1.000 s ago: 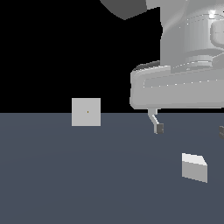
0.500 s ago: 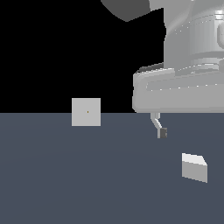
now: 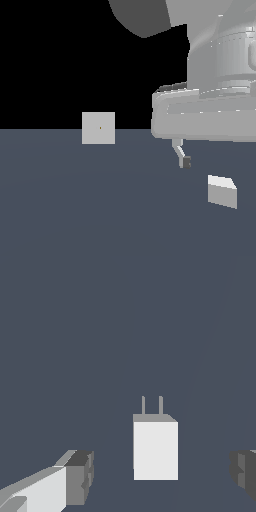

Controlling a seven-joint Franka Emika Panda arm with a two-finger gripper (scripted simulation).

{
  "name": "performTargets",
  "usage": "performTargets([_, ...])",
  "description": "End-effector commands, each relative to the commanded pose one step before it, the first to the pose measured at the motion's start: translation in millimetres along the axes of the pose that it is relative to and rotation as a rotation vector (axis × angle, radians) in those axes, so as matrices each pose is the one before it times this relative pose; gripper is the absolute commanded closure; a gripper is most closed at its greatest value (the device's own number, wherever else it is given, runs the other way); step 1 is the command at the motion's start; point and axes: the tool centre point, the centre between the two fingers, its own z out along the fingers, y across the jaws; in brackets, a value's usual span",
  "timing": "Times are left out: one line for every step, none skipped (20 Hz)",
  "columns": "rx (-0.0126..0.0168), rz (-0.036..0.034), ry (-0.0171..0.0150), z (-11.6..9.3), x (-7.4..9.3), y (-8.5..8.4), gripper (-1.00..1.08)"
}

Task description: Plug the charger into the wall socket.

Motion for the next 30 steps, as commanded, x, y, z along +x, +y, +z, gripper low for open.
performTargets([-0.00021, -0.00021, -0.00087, 11.71, -0.55, 0.15, -0.92])
performTargets([0.00018, -0.00066, 0.00007, 4.6, -0.08, -0.29, -0.92])
performTargets([0.0, 0.0, 0.0, 4.07, 0.06, 0.02, -0.92])
performTargets([0.0, 0.0, 0.0, 3.49, 0.1, 0.01, -0.92])
performTargets([0.00013, -0.00047, 0.00006, 2.87, 0.06, -0.23, -0.92])
performTargets([0.0, 0.0, 0.0, 2.37, 0.14, -0.01, -0.92])
performTargets([0.0, 0.0, 0.0, 1.83, 0.13, -0.01, -0.92])
performTargets([0.0, 0.0, 0.0, 1.3, 0.11, -0.01, -0.92])
performTargets([0.0002, -0.00065, 0.00009, 0.7, -0.03, -0.33, -0.92])
performTargets([0.0, 0.0, 0.0, 0.26, 0.02, 0.0, -0.92])
performTargets([0.0, 0.0, 0.0, 0.0, 0.0, 0.0, 1.08])
performTargets([0.0, 0.0, 0.0, 0.0, 0.0, 0.0, 1.08])
performTargets([0.0, 0.0, 0.0, 0.0, 0.0, 0.0, 1.08])
performTargets([0.0, 0.0, 0.0, 0.0, 0.0, 0.0, 1.08])
performTargets([0.0, 0.0, 0.0, 0.0, 0.0, 0.0, 1.08])
performTargets([0.0, 0.0, 0.0, 0.0, 0.0, 0.0, 1.08])
performTargets([0.0, 0.0, 0.0, 0.0, 0.0, 0.0, 1.08])
performTargets([0.0, 0.0, 0.0, 0.0, 0.0, 0.0, 1.08])
performTargets([0.0, 0.0, 0.0, 0.0, 0.0, 0.0, 1.08])
performTargets([0.0, 0.0, 0.0, 0.0, 0.0, 0.0, 1.08])
performTargets([0.0, 0.0, 0.0, -0.11, 0.02, -0.06, 1.08])
performTargets([0.00006, -0.00066, 0.0002, -0.25, 0.15, -0.28, 1.08])
performTargets([-0.00008, -0.00249, 0.0, -0.41, 0.37, -1.09, 1.08])
performTargets([-0.00012, -0.00434, 0.00003, -0.71, 0.6, -1.9, 1.08])
performTargets([-0.00016, -0.00606, 0.00004, -0.99, 0.84, -2.66, 1.08])
performTargets([-0.0002, -0.00782, 0.00006, -1.28, 1.08, -3.44, 1.08])
performTargets([-0.00024, -0.00958, 0.00007, -1.56, 1.32, -4.21, 1.08])
performTargets([-0.00027, -0.01132, 0.00008, -1.84, 1.55, -4.98, 1.08])
performTargets([-0.00029, -0.01303, 0.00009, -2.12, 1.78, -5.73, 1.08])
performTargets([-0.00031, -0.01472, 0.0001, -2.39, 2.01, -6.48, 1.08])
